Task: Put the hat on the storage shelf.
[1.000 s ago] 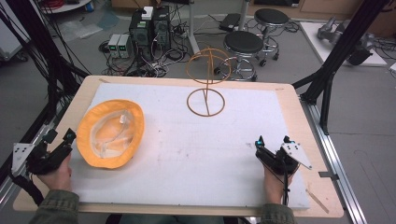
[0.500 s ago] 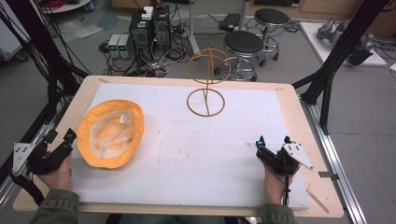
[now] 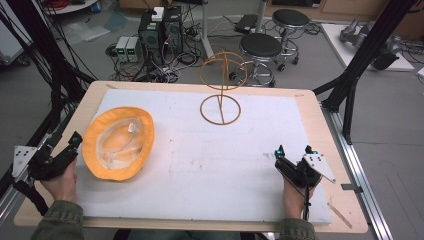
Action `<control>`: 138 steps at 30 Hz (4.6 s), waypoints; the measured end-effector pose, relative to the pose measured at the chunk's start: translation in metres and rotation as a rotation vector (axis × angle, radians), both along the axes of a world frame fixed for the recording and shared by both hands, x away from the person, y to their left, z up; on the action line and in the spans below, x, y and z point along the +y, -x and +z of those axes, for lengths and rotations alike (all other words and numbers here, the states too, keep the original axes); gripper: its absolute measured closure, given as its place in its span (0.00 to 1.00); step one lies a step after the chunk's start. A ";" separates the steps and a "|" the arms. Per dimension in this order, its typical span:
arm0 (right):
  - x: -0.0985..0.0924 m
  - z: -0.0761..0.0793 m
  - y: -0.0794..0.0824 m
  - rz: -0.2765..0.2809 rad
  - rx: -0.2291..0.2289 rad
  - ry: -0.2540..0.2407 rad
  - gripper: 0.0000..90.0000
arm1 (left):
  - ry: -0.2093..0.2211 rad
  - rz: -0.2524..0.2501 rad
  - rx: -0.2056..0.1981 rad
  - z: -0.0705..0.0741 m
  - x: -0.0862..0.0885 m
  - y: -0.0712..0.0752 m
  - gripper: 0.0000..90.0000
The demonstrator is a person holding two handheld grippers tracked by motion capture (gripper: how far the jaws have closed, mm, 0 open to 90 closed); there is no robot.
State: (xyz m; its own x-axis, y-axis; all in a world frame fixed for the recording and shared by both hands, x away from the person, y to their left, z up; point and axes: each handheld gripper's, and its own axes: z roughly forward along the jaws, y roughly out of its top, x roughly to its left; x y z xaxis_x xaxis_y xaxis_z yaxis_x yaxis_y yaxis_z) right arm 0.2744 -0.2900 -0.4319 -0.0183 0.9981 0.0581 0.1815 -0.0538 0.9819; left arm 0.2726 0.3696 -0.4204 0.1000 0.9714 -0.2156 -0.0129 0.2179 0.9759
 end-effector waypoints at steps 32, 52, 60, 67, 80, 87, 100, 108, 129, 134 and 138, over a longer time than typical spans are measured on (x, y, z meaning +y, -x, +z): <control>0.002 0.001 0.002 0.025 0.002 0.012 0.10 | -0.075 -0.167 0.252 0.037 -0.017 -0.060 0.40; -0.002 0.002 0.005 0.034 -0.009 -0.035 0.10 | -0.018 -0.345 0.433 0.037 -0.021 -0.075 0.96; -0.001 0.001 0.002 0.050 0.008 -0.045 0.10 | -0.031 -0.345 0.378 0.039 -0.031 -0.066 0.97; -0.002 0.000 0.003 0.040 0.020 -0.032 0.10 | -0.065 -0.341 0.305 0.040 -0.040 -0.061 0.97; -0.004 0.002 0.007 0.037 0.010 -0.053 0.10 | -0.075 -0.340 0.097 0.060 -0.066 -0.052 0.97; -0.003 0.002 0.008 0.027 0.002 -0.035 0.10 | -0.125 -0.296 -0.034 0.086 -0.083 -0.043 0.97; -0.004 0.002 0.007 0.031 -0.001 -0.037 0.10 | -0.142 -0.238 -0.218 0.131 -0.112 -0.076 0.97; -0.005 0.002 0.009 0.029 -0.005 -0.031 0.10 | -0.189 -0.216 -0.246 0.149 -0.133 -0.102 0.97; -0.005 0.003 0.011 0.022 -0.012 -0.028 0.10 | -0.167 -0.192 -0.260 0.154 -0.158 -0.153 0.97; -0.006 0.004 0.013 0.018 -0.015 -0.031 0.10 | -0.175 -0.184 -0.278 0.162 -0.163 -0.157 0.97; -0.007 0.004 0.014 0.015 -0.015 -0.036 0.10 | -0.208 -0.185 -0.295 0.173 -0.171 -0.160 0.97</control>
